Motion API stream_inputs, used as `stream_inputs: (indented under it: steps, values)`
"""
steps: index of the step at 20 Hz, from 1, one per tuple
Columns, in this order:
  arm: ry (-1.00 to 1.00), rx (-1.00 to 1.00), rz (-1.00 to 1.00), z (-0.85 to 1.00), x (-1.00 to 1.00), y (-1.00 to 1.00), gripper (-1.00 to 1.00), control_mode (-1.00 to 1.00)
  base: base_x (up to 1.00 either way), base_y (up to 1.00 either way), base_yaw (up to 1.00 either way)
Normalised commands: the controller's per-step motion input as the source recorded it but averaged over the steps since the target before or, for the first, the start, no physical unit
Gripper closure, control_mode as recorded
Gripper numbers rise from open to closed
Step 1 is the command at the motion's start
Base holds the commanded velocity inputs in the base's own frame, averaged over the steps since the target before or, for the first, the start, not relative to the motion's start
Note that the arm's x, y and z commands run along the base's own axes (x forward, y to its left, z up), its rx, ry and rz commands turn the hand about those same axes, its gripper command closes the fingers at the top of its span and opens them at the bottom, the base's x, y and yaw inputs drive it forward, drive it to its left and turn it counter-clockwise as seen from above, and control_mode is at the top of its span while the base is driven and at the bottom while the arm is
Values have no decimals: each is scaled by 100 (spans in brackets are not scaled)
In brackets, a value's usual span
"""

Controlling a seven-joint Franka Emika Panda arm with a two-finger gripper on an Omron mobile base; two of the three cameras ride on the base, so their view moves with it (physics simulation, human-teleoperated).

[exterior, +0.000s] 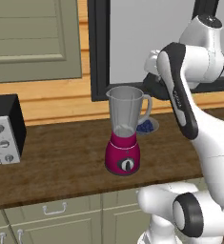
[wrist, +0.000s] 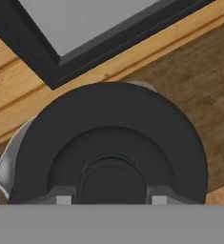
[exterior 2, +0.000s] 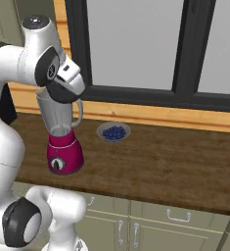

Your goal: Close the lid blender by securely placing the lid on top.

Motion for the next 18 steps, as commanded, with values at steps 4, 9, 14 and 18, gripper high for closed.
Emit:
stream_inputs:
  steps: [4,9,14,18]
  values:
    - [13,0,0,55,11,86,100,-100,0,0,0]
    - [12,0,0,1,20,16,100,-100,0,0,0]
    - [8,0,0,-22,18,8,100,-100,0,0,0]
    - [5,0,0,-28,8,20,100,-100,0,0,0]
